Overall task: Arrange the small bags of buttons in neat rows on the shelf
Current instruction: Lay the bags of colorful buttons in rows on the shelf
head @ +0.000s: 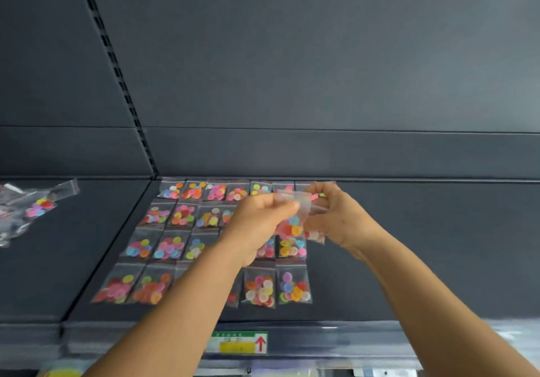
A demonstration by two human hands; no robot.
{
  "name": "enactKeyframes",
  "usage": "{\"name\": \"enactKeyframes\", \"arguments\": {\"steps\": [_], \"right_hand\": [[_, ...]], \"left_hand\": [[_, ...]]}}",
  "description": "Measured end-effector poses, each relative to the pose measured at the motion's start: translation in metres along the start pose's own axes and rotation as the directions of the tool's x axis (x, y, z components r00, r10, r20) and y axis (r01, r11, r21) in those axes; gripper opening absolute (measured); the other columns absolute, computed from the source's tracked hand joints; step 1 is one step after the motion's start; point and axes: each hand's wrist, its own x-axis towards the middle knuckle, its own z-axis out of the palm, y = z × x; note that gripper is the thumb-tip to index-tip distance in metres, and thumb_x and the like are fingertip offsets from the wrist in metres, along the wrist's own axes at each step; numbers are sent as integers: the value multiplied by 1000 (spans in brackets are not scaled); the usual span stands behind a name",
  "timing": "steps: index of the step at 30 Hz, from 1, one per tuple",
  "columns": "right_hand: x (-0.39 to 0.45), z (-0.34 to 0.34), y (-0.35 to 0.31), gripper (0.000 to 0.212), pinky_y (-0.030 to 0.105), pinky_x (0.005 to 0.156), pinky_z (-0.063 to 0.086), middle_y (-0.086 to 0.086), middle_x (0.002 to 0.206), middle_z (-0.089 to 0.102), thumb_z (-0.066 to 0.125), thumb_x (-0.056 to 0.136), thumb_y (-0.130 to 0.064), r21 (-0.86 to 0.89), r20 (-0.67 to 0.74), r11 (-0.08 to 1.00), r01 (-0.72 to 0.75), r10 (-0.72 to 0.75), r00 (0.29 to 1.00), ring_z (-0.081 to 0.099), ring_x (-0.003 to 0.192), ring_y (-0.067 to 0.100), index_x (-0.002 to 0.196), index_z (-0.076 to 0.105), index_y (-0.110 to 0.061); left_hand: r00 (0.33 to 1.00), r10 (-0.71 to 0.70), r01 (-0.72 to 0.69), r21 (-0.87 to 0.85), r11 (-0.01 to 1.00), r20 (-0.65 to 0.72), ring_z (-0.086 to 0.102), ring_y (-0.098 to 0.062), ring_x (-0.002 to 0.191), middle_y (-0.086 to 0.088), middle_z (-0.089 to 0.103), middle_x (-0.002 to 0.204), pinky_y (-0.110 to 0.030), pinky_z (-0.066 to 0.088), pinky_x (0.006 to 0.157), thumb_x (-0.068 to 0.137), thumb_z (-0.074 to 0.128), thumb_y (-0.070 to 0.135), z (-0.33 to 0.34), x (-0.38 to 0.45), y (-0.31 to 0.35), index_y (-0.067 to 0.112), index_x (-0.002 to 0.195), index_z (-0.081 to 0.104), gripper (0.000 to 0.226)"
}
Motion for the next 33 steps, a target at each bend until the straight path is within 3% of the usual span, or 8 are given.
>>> {"name": "enactKeyframes", "arguments": {"steps": [2,5,9,14,18,22,29,33], "right_hand": [[1,-10,5,54,47,77,54,14,100,67,65,73,6,-113,6,993,19,-18,1000,64,76,26,117,47,-19],[3,-25,10,58,37,65,55,9,101,65,69,71,1,-165,-20,986,21,-24,999,64,72,23,118,48,-25],[5,-41,20,49,29,61,50,9,87,66,69,75,6,92,-46,995,-22,27,999,59,66,20,115,52,-17],[11,-60,33,20,21,61,54,1,73,69,65,84,-1,372,-232,928,-22,116,966,65,61,13,101,61,-10],[13,-56,45,9,25,71,54,2,74,71,66,86,-17,169,-195,976,-138,170,966,63,70,12,82,69,-10],[22,-66,49,15,19,57,52,-1,66,67,60,89,-13,123,-401,989,-79,122,908,58,60,9,76,66,-10],[37,-69,55,17,33,65,55,0,67,67,58,87,-19,-117,-453,983,-145,77,888,57,56,15,74,68,-15],[41,-64,63,18,25,72,45,-5,95,65,58,88,-22,-347,-431,920,-181,15,902,62,92,20,105,64,-17]], "left_hand": [[999,24,-22,55,998,-38,67,-15,88,2,73,88,-29,54,76,84,68,25,18,5,4,17,87,70,9],[996,22,-16,76,997,-86,65,-11,78,5,70,82,-24,52,64,83,70,18,36,14,6,19,83,67,3],[994,36,-30,58,998,-101,64,-8,76,5,70,83,-15,46,55,82,70,16,53,25,7,16,88,67,7],[990,29,-26,22,999,-141,65,-8,87,6,69,94,-19,49,66,82,69,19,63,40,2,17,100,65,19],[988,10,-6,27,1000,-152,60,-1,84,10,67,94,-14,41,59,85,67,21,68,46,-3,18,100,64,15],[976,19,-16,17,1000,-218,55,-1,77,12,63,86,-15,40,58,92,58,30,57,55,2,21,94,65,12],[985,105,-59,303,951,-139,53,-11,64,-2,60,74,-23,42,54,90,58,25,60,67,-3,12,79,61,18],[977,193,-120,524,843,-88,59,-17,104,-2,64,115,-27,47,81,91,59,27,63,68,-10,13,120,59,32]]}}
